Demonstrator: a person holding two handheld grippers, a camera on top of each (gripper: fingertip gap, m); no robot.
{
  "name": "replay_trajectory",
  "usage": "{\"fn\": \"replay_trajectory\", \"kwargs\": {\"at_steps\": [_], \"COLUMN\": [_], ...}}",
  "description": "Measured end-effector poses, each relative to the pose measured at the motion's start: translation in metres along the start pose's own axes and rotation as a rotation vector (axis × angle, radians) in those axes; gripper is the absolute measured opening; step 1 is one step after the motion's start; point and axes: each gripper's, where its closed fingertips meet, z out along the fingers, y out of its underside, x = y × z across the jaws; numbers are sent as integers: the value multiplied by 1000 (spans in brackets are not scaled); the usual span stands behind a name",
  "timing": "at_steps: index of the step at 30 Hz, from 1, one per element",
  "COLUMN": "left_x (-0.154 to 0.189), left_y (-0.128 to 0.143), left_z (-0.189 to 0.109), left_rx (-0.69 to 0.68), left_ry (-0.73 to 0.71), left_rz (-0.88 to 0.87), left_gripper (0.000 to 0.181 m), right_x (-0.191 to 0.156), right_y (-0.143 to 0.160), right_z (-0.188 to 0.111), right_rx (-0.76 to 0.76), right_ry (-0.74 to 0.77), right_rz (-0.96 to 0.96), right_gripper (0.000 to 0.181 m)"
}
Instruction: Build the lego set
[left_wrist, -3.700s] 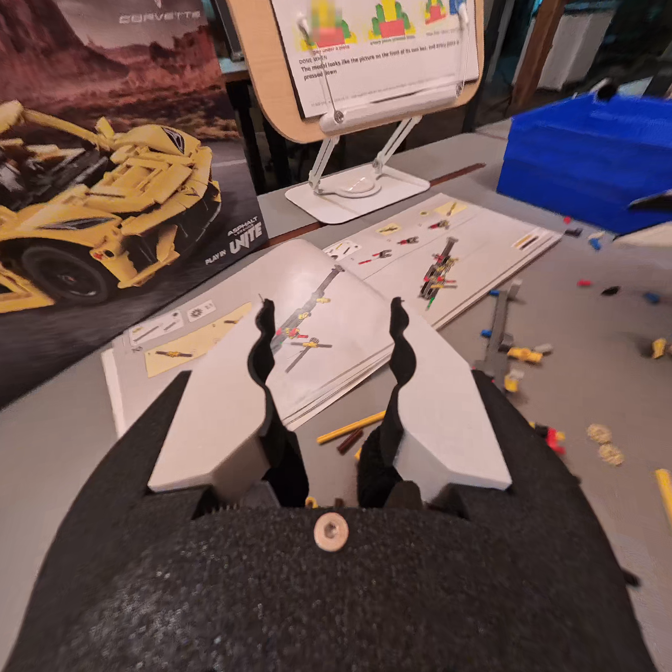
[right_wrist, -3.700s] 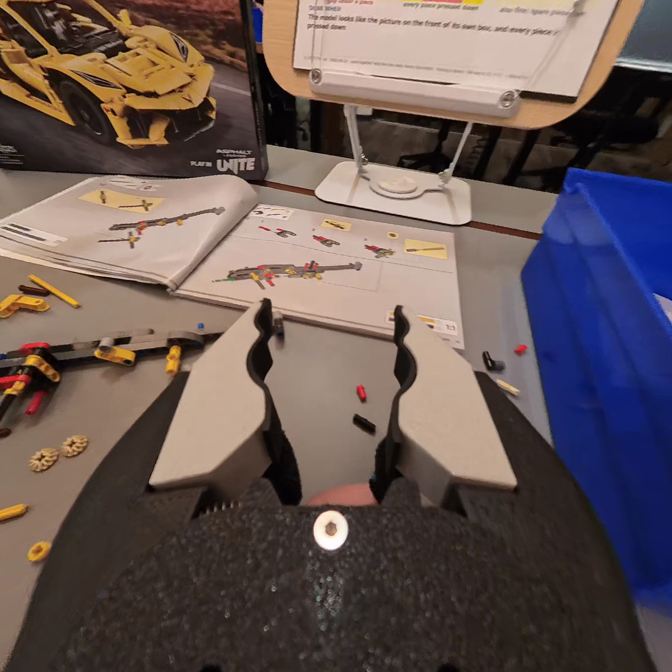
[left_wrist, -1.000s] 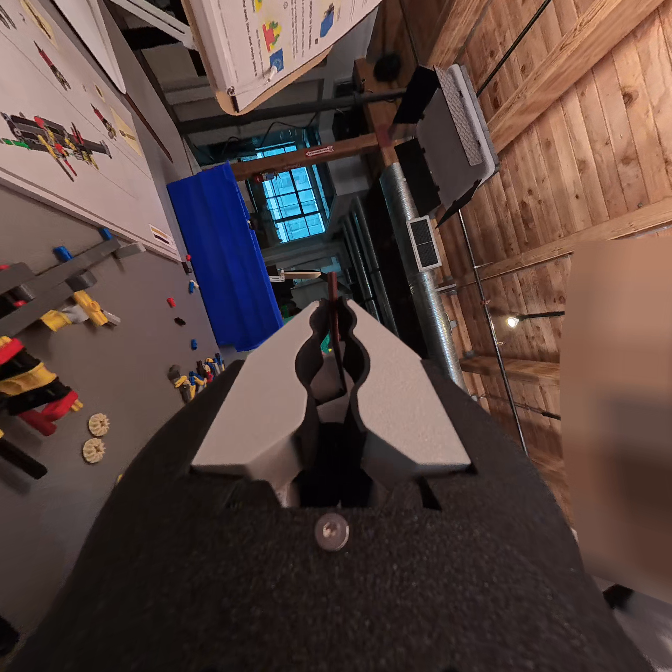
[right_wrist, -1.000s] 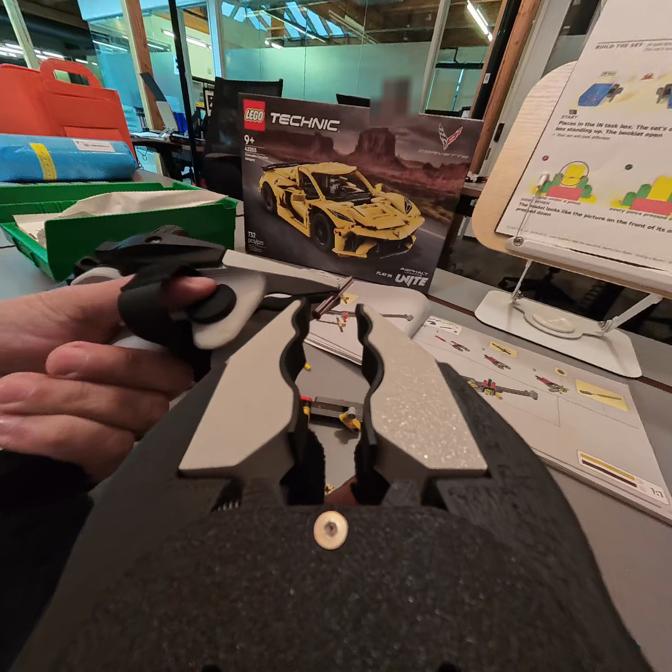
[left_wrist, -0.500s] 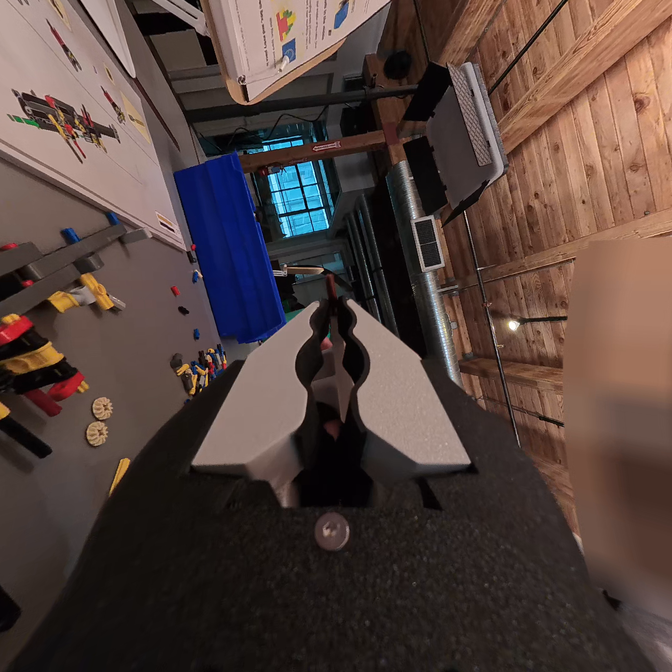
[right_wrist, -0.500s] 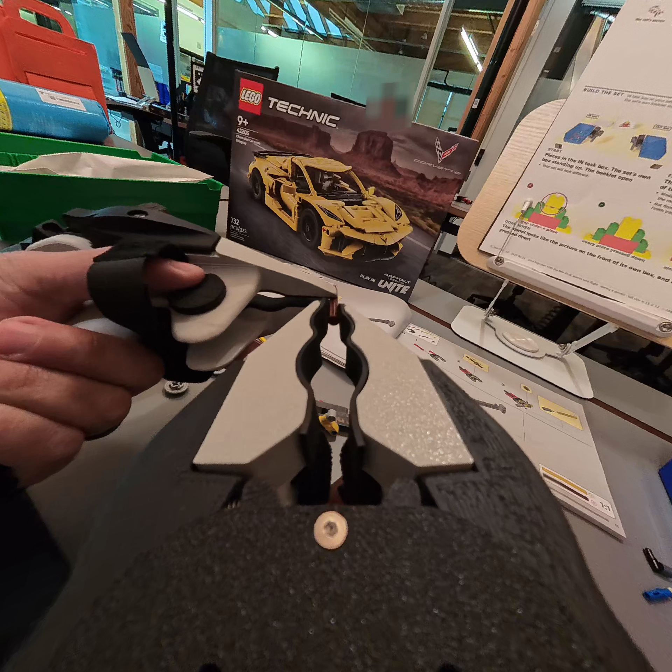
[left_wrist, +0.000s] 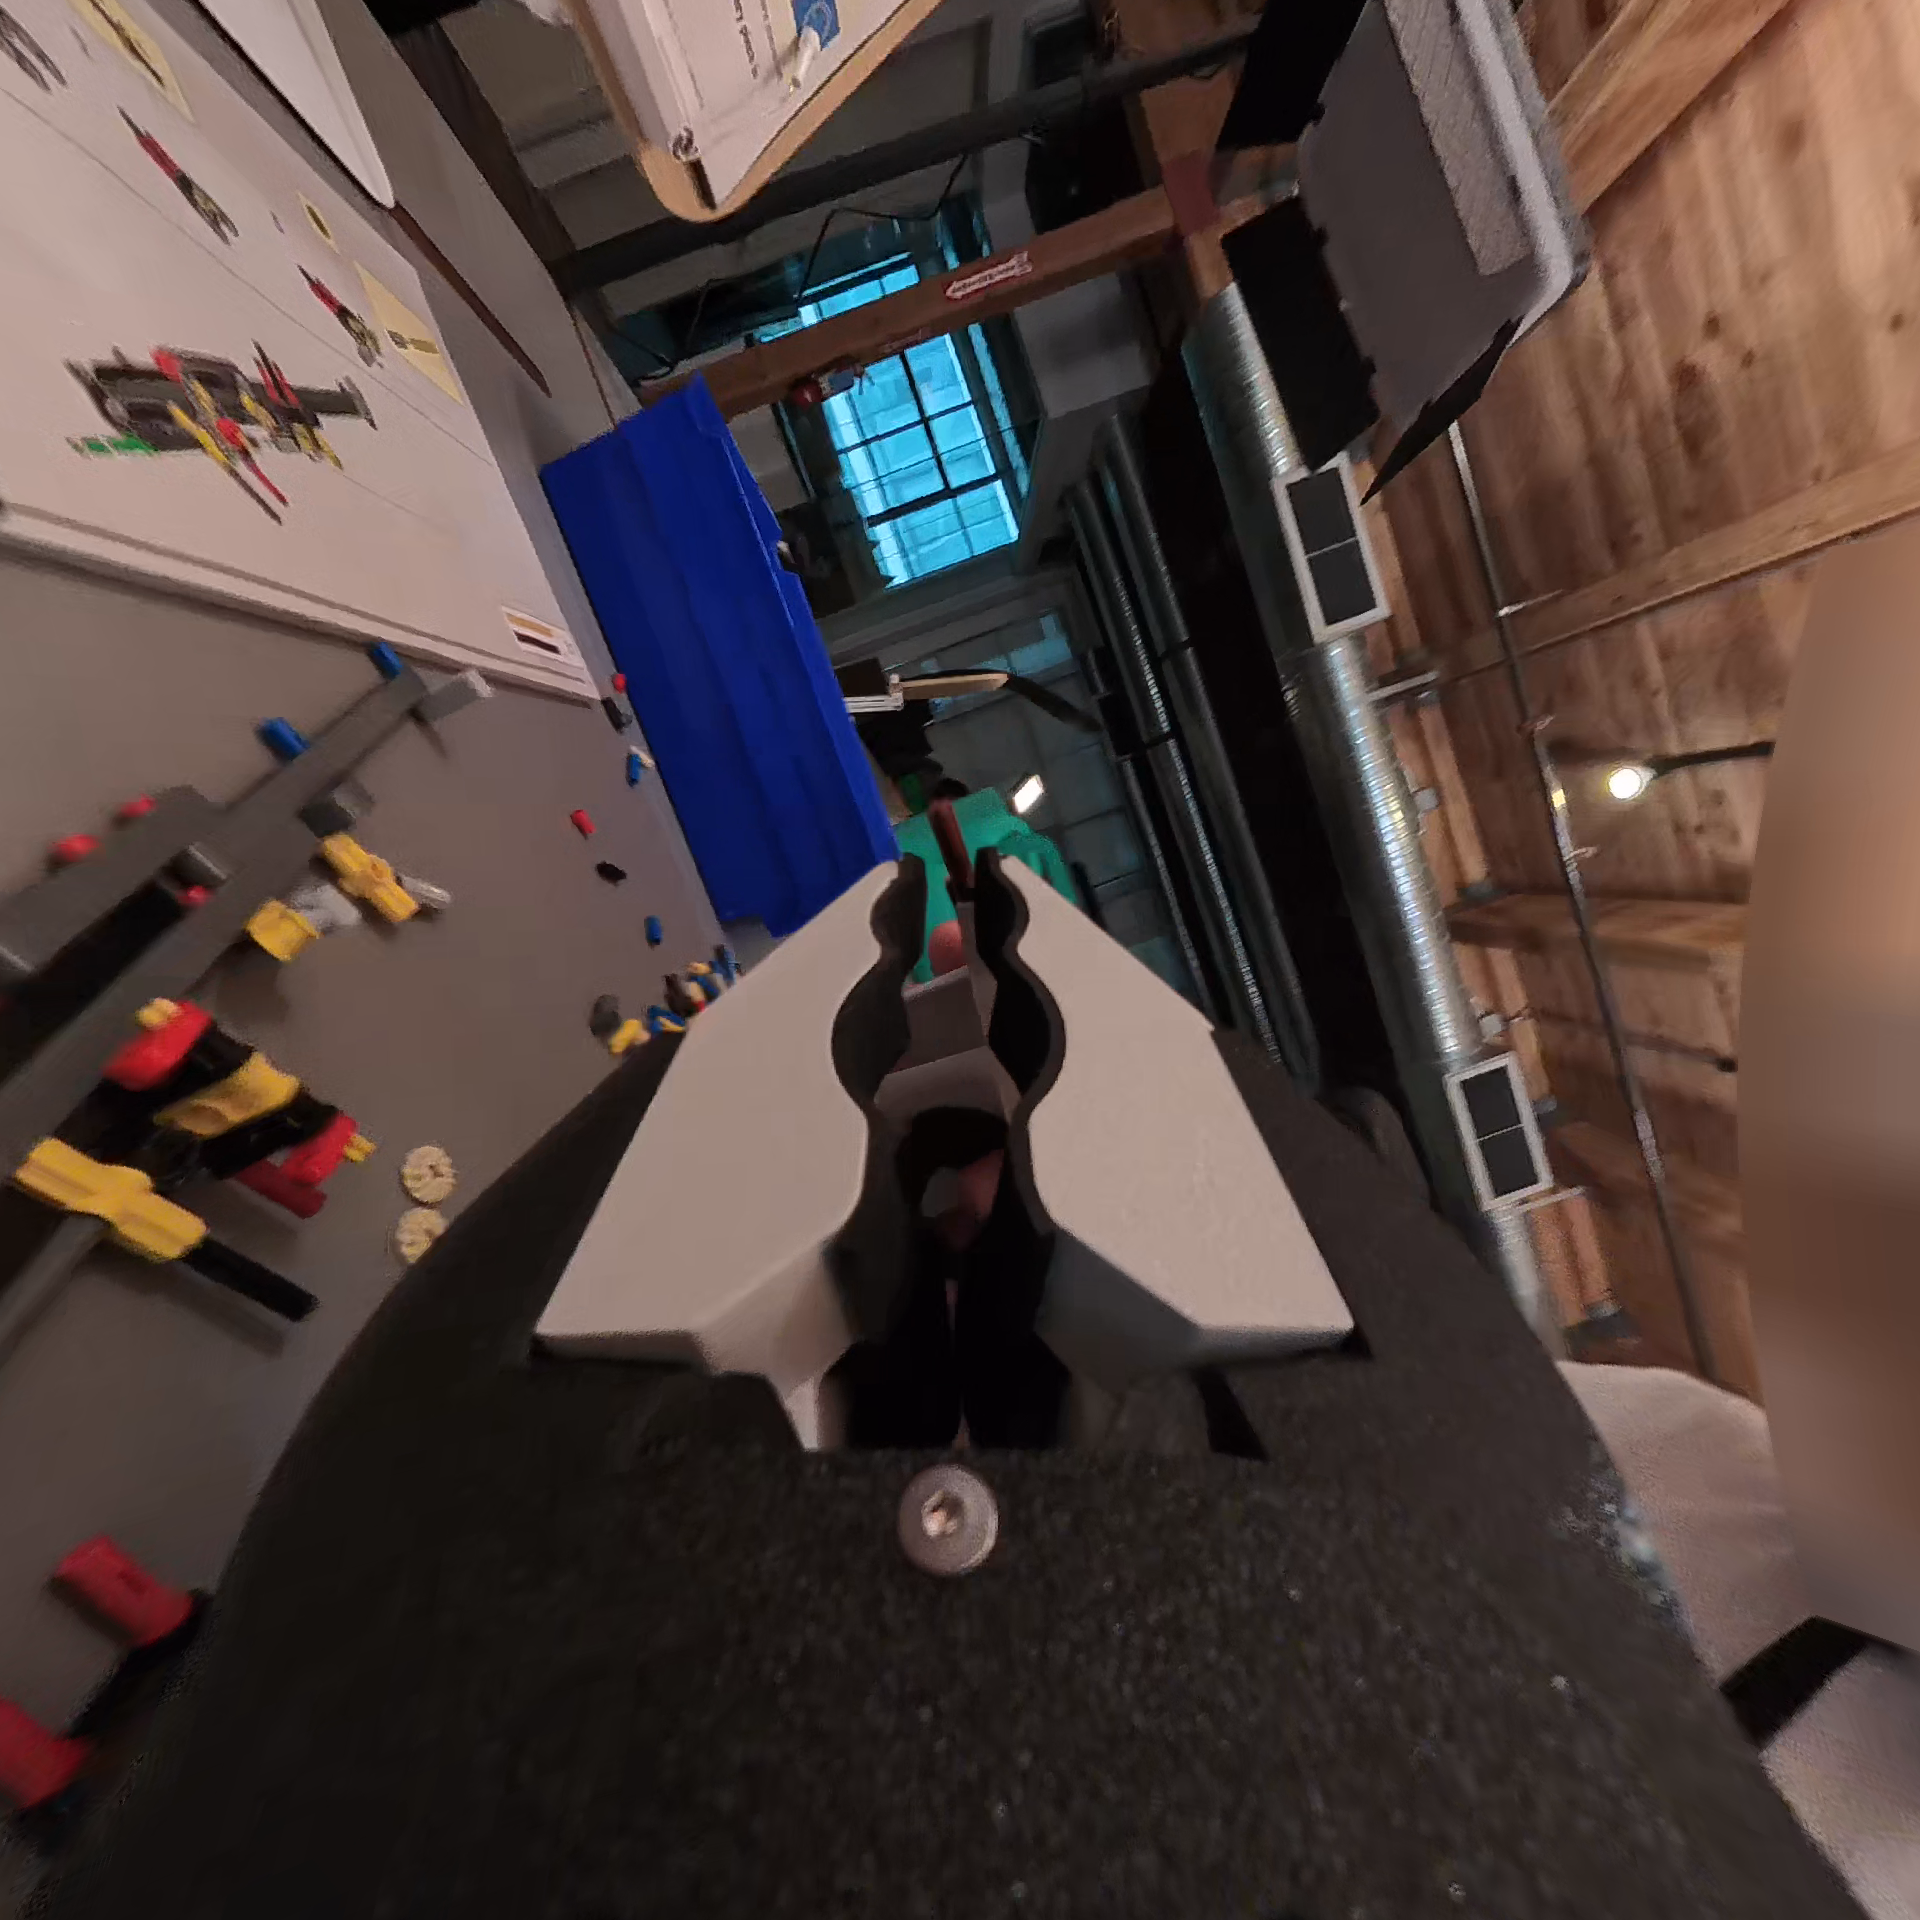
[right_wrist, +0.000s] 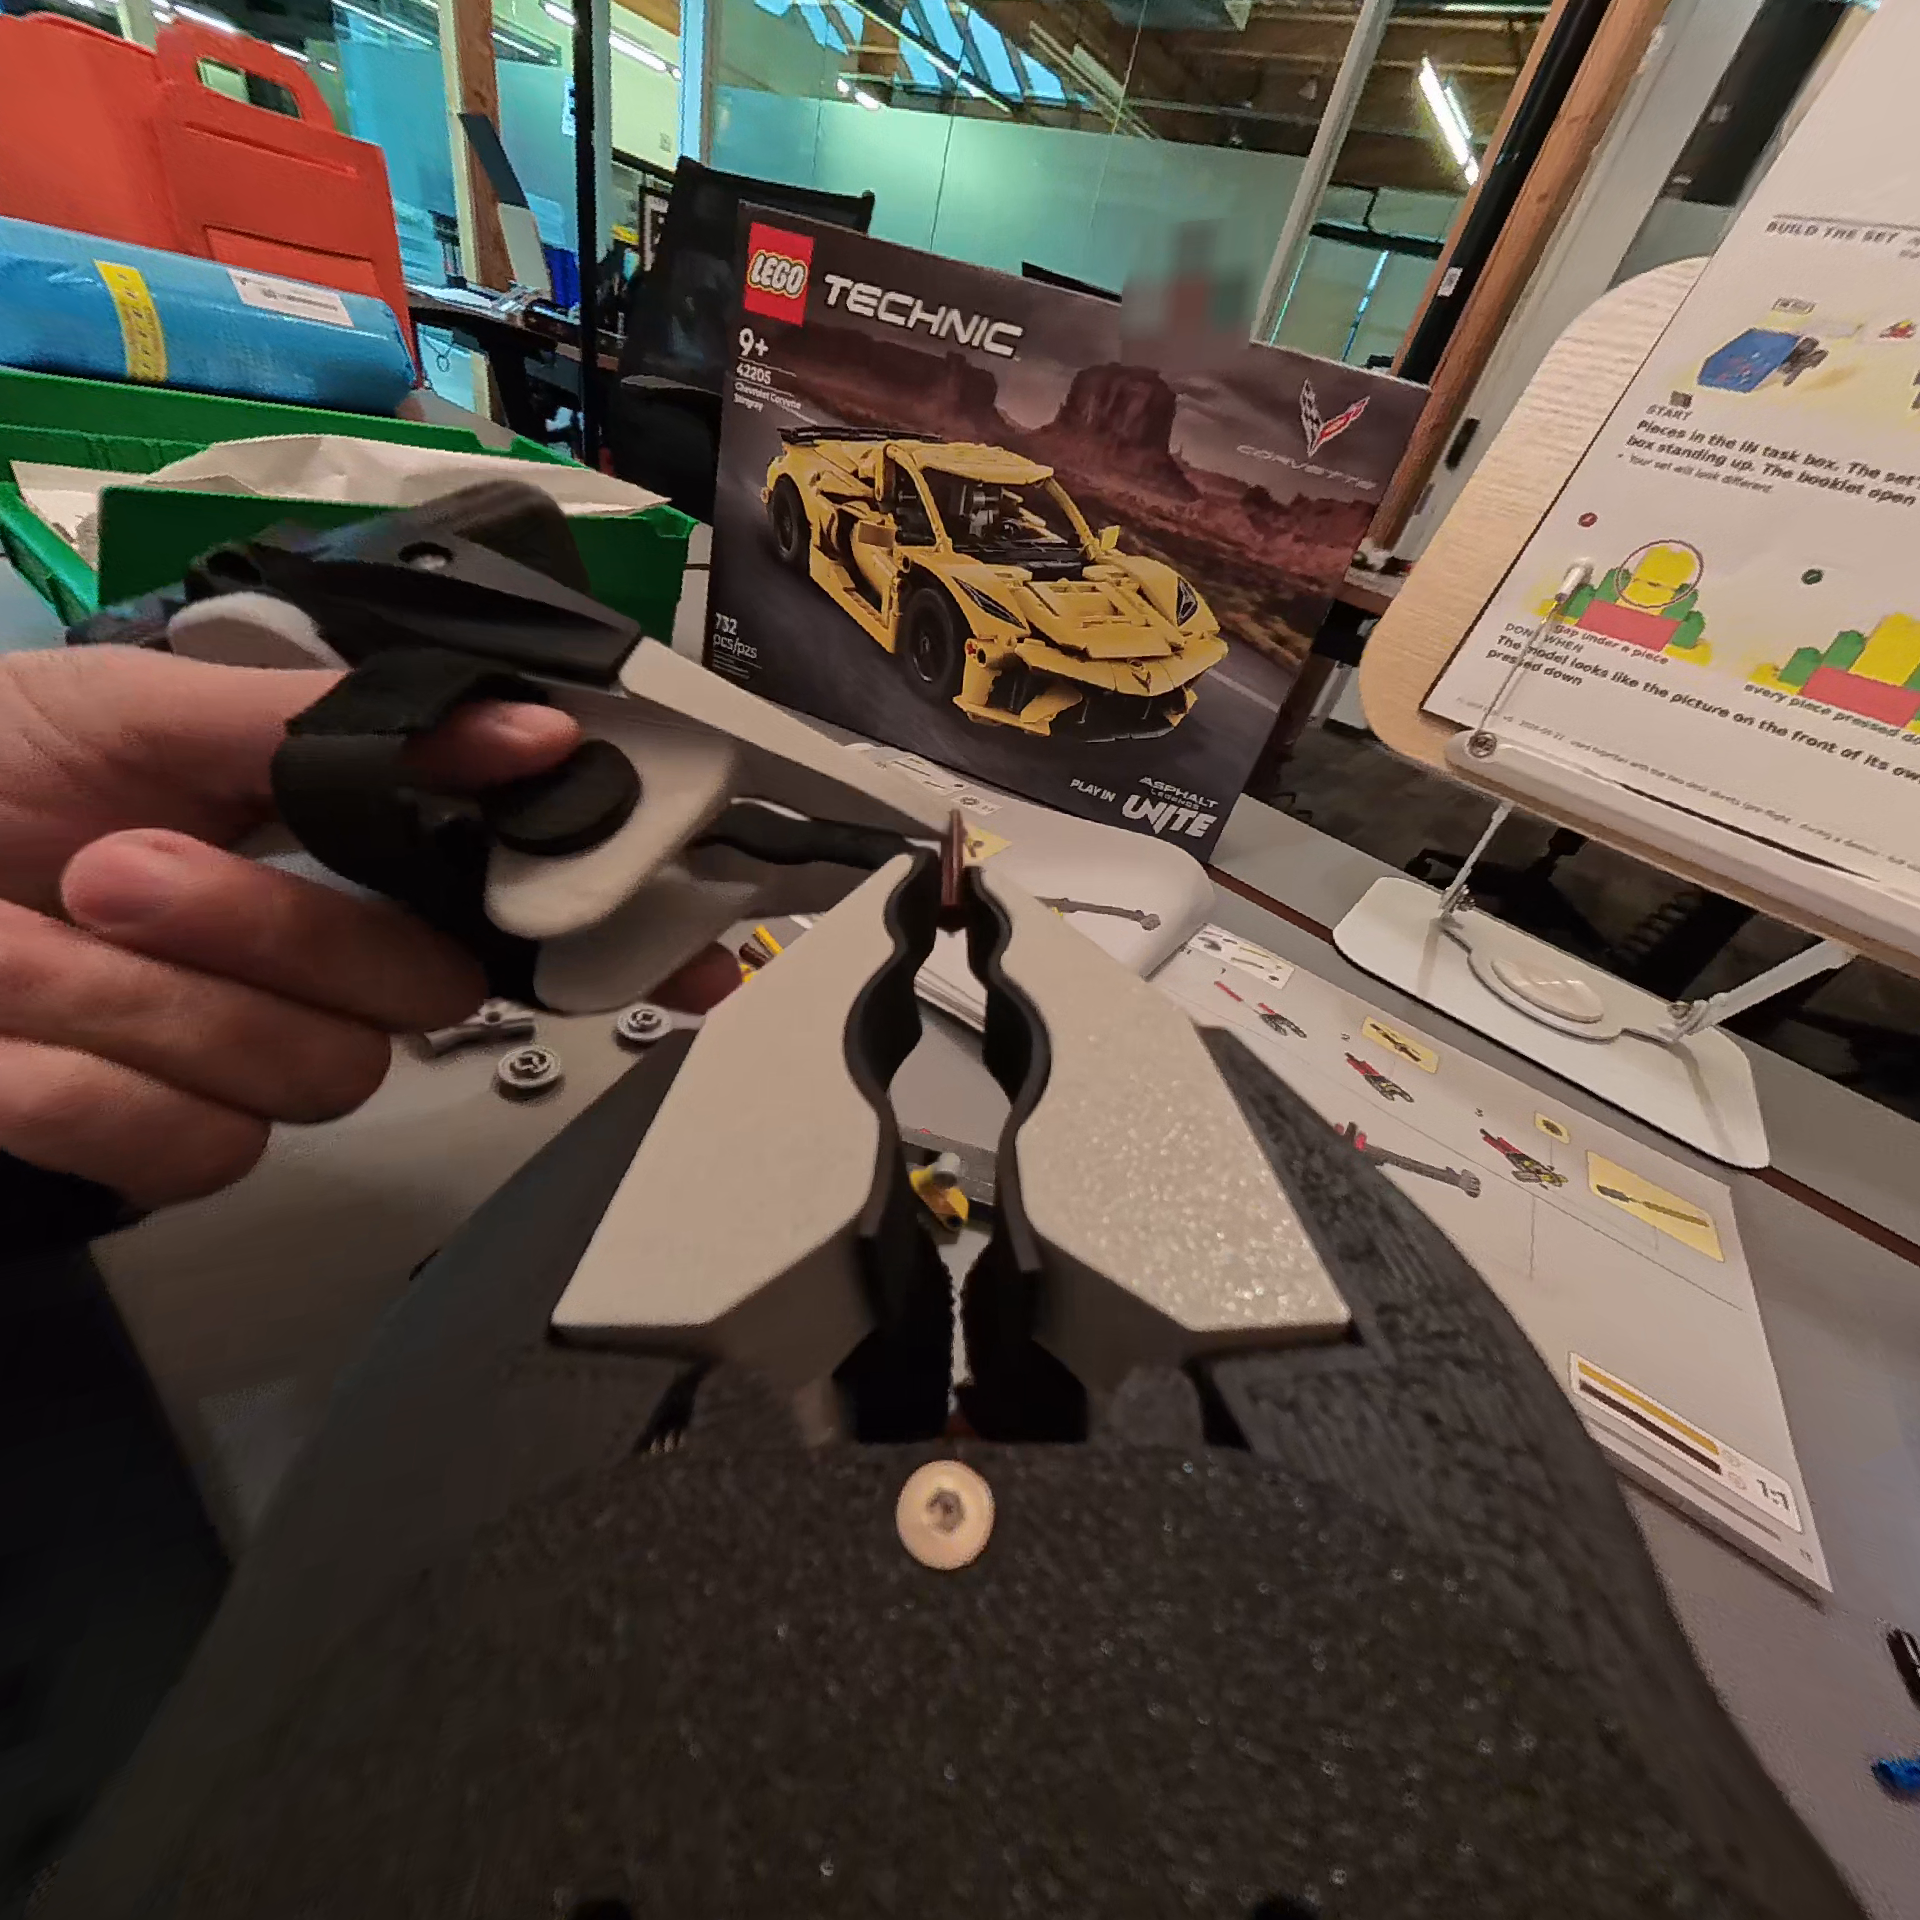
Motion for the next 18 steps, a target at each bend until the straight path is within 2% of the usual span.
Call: {"fn": "replay_trajectory", "kwargs": {"at_steps": [2, 7, 10, 13, 16, 18], "left_x": [-4, -28, -44, -57, -65, -62], "left_y": [-10, -51, -78, -89, -90, -87], "left_z": [-3, -12, -20, -32, -39, -36], "left_rx": [-28, -184, -186, -160, -152, -149], "left_ry": [-47, -238, -334, -416, -488, -470], "left_rz": [115, 596, 856, 1014, 1123, 1132], "left_gripper": [29, 28, 27, 26, 20, 21], "right_x": [13, 81, 116, 123, 125, 125], "right_y": [4, 19, 32, 50, 57, 60], "right_z": [-1, 1, -1, -6, -9, -7], "right_rx": [-23, -85, -80, -101, -127, -147], "right_ry": [-10, -20, 11, -12, 8, 12], "right_rz": [-6, 137, 310, 444, 418, 393], "right_gripper": [4, 3, 3, 3, 3, 3]}}
